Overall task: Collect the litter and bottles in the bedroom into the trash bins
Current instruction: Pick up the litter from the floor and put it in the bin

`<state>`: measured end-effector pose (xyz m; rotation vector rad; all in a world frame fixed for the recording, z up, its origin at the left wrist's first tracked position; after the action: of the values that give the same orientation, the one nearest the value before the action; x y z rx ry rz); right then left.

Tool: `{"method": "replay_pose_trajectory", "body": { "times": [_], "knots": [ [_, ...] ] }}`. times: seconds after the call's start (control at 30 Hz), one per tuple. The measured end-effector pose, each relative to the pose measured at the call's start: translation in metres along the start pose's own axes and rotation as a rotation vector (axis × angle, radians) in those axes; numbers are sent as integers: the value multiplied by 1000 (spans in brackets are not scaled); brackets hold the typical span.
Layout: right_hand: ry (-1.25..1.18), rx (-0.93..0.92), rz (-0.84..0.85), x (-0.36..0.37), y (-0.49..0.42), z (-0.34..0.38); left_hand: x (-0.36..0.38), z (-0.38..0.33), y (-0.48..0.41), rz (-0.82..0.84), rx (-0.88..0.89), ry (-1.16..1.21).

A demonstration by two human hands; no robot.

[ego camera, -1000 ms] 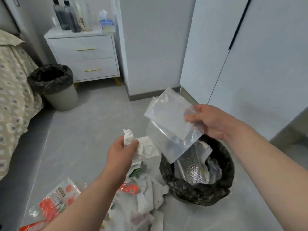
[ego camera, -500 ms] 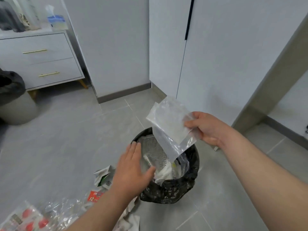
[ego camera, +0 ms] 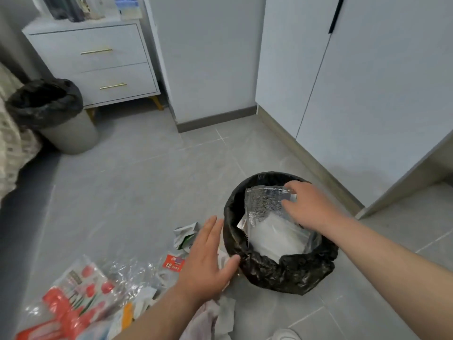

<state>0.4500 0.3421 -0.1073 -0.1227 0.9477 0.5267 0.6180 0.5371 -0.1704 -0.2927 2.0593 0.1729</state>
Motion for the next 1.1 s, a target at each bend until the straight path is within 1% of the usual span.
{"method": "replay_pose_trajectory", "body": {
  "times": [0.07, 0.1, 0.17, 0.23, 0.27, 0.3, 0.33, 0.37, 0.4, 0.43, 0.47, 0.57, 0.63, 0.67, 0.73, 0.77, 0.8, 0.87, 0.93, 1.0, 1.07, 1.1],
  "knots": [
    [-172, -95, -19, 7, 11, 28, 0, 35, 1, -72, -190, 49],
    [-234, -144, -13, 13, 21, 43, 2, 54, -3, -76, -256, 22],
    [-288, -278, 23, 30, 47, 71, 8, 90, -21, -31, -312, -76],
    [-315, -473, 89, 56, 76, 90, 14, 116, -45, 25, -330, -142],
    [-323, -550, 139, 73, 90, 95, 16, 128, -59, 32, -338, -120],
    [-316, -568, 235, 93, 103, 96, 16, 133, -72, 48, -397, -61],
    [-287, -518, 369, 113, 113, 95, 18, 140, -85, 48, -452, 25],
    [-236, -430, 522, 135, 122, 91, 18, 142, -93, 54, -530, 101],
    [-182, -324, 641, 156, 126, 83, 23, 149, -102, 63, -586, 167],
    [-153, -212, 673, 176, 126, 71, 27, 152, -106, 74, -647, 211],
    [-169, -100, 627, 194, 122, 56, 34, 159, -110, 93, -694, 249],
    [-245, 277, 375, 232, 97, 21, 52, 160, -107, 301, -845, 250],
    [-302, 528, 218, 246, 81, 11, 64, 157, -102, 452, -848, 228],
    [-336, 621, 161, 250, 73, 9, 72, 158, -101, 491, -841, 217],
    [-421, 705, 62, 258, 59, 9, 84, 161, -100, 532, -832, 167],
    [-469, 729, 38, 264, 53, 9, 87, 163, -99, 529, -834, 166],
    [-512, 749, 34, 271, 49, 8, 90, 163, -99, 530, -834, 216],
    [-516, 773, 77, 277, 45, 8, 86, 155, -95, 533, -877, 385],
    [-491, 774, 139, 276, 46, 7, 86, 153, -90, 563, -921, 465],
    [-502, 776, 161, 274, 48, 2, 84, 153, -85, 645, -898, 483],
    [-563, 785, 143, 274, 51, -2, 82, 156, -83, 771, -843, 488],
    [-600, 789, 128, 274, 52, -4, 79, 158, -82, 801, -821, 483]
  ]
}}
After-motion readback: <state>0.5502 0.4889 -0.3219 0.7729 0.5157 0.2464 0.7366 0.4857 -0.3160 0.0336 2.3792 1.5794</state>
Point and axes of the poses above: each hand's wrist, its own y-axis away from the middle knuckle, its own x-axis out of the palm, z = x × y, the point moved 1 cm from there along -y, towards the middle knuckle, and after that the axes turned 12 degrees about -y, right-handed, at the moved point
